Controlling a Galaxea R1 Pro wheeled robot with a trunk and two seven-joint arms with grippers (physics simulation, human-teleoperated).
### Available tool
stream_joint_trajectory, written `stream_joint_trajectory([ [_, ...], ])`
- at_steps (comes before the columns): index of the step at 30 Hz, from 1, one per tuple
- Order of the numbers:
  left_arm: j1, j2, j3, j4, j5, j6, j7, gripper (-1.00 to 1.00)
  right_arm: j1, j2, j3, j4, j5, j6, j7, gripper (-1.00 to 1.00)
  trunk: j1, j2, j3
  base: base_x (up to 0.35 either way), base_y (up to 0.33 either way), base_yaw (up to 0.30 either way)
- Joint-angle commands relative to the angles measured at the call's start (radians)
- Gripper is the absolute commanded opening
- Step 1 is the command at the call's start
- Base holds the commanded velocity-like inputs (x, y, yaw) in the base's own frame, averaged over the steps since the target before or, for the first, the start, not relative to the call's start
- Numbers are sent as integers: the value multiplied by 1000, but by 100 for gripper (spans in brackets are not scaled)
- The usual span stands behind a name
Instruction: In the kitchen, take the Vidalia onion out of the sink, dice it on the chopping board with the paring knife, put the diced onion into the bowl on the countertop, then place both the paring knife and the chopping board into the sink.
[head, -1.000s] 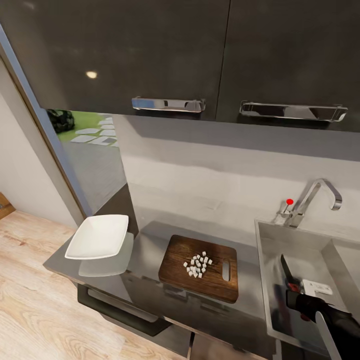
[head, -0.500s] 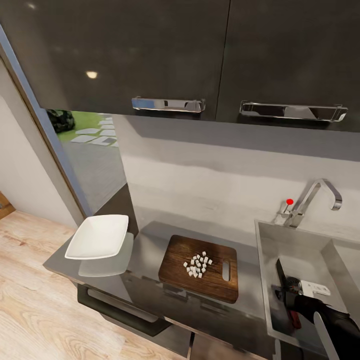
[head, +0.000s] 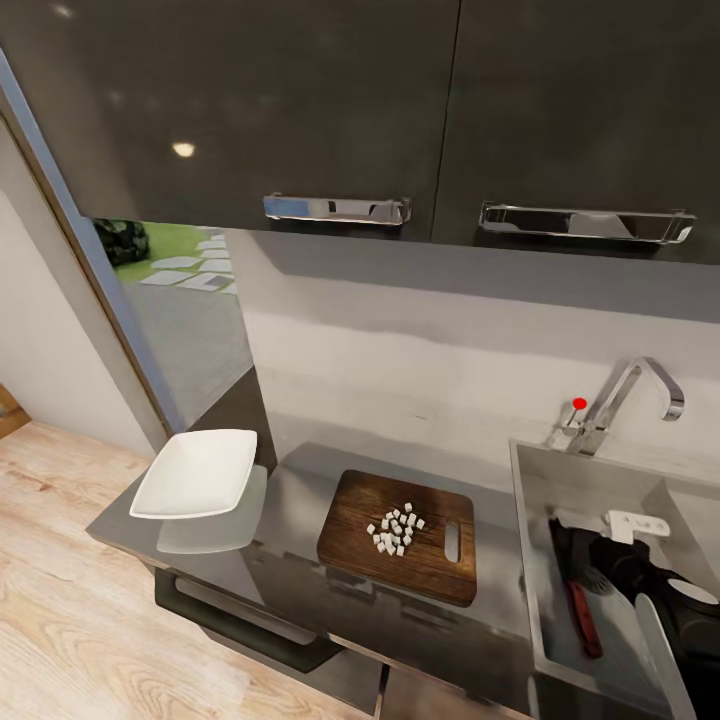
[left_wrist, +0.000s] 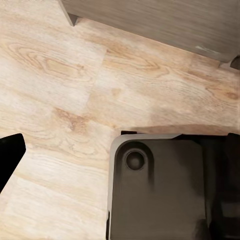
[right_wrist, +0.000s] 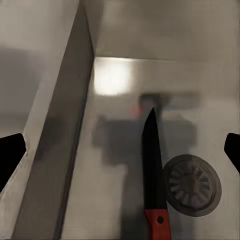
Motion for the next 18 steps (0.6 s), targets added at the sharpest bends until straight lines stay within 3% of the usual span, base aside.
stream_joint_trajectory([
  [1, 0, 2, -8, -1, 10, -2, 8, 100, -1, 3, -1, -5, -4, 9, 2, 100, 1, -2, -2, 0, 0, 0],
  [18, 1, 2, -8, -1, 11, -2, 8, 100, -1, 7, -13, -11, -4, 14, 2, 100, 1, -2, -2, -119, 232, 0],
])
